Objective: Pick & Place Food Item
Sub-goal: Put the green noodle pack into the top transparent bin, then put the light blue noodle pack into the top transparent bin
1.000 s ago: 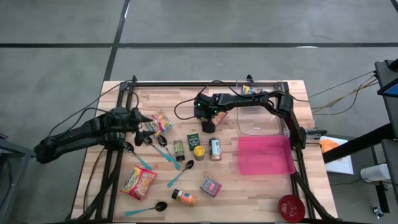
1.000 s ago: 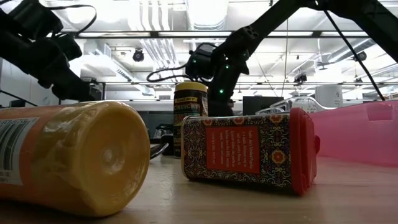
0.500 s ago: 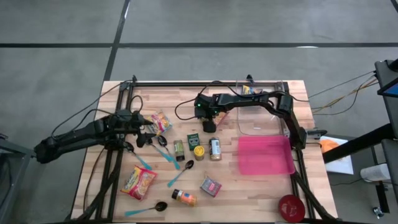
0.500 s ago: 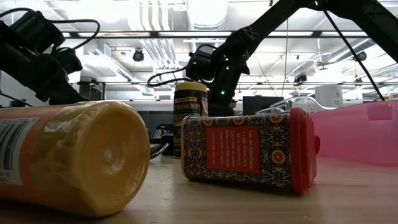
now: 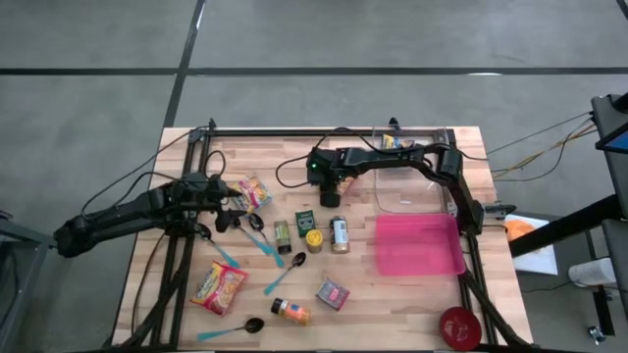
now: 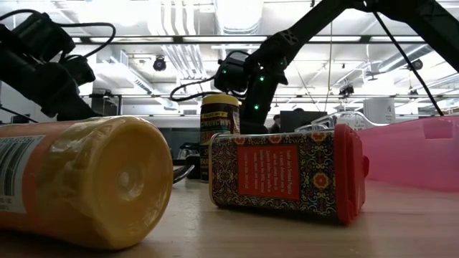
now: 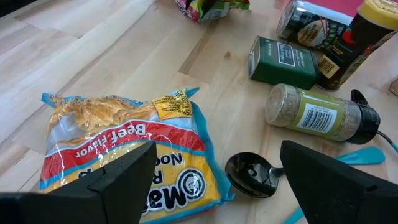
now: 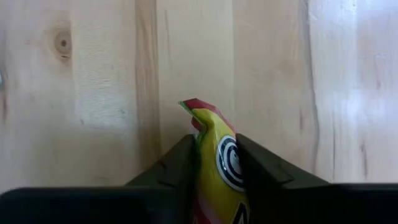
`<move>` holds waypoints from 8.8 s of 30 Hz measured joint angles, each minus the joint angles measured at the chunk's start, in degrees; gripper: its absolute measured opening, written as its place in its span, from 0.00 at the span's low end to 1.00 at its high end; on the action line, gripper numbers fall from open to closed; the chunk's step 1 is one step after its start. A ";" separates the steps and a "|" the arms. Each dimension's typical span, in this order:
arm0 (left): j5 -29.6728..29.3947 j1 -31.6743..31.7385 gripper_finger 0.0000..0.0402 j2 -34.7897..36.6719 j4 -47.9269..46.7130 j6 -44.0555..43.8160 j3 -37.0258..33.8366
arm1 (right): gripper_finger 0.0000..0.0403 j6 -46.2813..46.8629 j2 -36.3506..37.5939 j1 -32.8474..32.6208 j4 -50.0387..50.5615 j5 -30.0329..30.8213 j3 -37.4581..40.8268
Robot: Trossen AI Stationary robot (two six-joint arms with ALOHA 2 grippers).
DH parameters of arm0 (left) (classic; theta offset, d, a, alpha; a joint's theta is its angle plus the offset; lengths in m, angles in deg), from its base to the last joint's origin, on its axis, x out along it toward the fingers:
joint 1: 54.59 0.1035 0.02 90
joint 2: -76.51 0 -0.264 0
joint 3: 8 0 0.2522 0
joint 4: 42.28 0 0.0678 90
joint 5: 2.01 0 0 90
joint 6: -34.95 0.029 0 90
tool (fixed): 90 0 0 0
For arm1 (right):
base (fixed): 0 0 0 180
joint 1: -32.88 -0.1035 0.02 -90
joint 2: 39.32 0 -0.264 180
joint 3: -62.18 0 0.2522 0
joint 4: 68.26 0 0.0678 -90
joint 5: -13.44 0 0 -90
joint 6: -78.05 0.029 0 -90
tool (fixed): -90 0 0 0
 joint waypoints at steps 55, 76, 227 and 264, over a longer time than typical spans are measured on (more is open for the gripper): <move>0.02 0.01 0.86 -0.51 -0.11 0.15 -0.09 | 0.06 35.76 34.97 -3.50 13.54 41.73 7.67; 0.02 -0.01 0.86 -0.76 -0.11 0.13 -0.09 | 0.06 45.11 42.88 17.79 -7.45 33.38 33.84; 0.18 0.01 0.86 -0.72 19.71 10.11 -0.35 | 0.82 16.15 42.88 13.14 -37.50 -21.48 35.71; -6.04 0.83 0.86 -36.67 7.17 -17.99 13.96 | 0.82 16.13 42.90 13.14 -37.50 -21.48 35.71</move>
